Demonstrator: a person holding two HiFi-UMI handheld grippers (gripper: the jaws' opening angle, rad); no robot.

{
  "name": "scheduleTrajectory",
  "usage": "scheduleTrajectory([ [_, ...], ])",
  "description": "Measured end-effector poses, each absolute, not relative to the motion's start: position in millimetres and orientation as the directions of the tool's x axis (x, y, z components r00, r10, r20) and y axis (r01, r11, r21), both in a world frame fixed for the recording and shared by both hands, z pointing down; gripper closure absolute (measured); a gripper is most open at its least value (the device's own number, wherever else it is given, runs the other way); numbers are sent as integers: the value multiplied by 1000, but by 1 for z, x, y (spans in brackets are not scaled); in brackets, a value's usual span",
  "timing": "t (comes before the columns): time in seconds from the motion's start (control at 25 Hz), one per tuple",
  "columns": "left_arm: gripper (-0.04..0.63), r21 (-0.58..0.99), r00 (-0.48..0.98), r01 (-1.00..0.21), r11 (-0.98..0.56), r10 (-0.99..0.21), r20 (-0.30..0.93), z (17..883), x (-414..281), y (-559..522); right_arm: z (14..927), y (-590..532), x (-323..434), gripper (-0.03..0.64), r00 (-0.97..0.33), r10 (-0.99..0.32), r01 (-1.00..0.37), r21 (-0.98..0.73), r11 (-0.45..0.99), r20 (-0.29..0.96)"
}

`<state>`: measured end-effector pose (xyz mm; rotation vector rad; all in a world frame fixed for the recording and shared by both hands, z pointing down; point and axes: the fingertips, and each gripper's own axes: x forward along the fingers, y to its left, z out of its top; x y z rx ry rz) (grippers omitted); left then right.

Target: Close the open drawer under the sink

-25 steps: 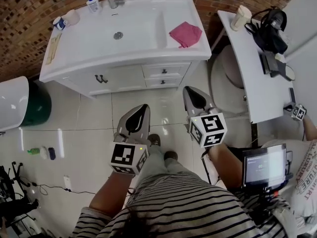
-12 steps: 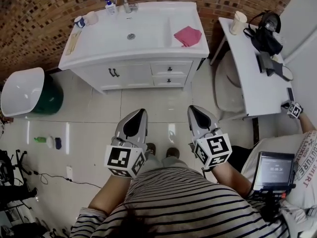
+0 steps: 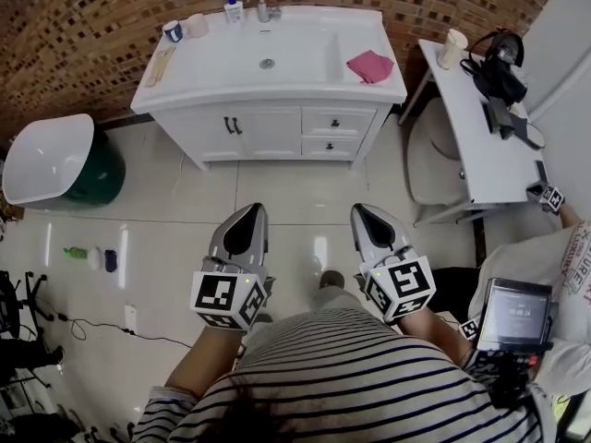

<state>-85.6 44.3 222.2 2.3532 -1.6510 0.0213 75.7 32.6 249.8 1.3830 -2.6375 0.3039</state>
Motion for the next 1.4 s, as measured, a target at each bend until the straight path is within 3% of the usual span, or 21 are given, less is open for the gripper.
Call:
scheduleTrajectory([
  [0.6,580,235,421,-896,-376,-889,182,231,-267,192,231,183,-107,615,-503,-839,-864,-78,498,206],
  [1.0,580,261,414,-896,-358,-887,205,229,-260,241,221,234,-130,616,-512,-825,-856,-55,515,241],
  [1.4,580,214,398,-910,-356,-894,206,223,-240,256,209,238,-106,617,-506,-844,-862,-59,504,179],
])
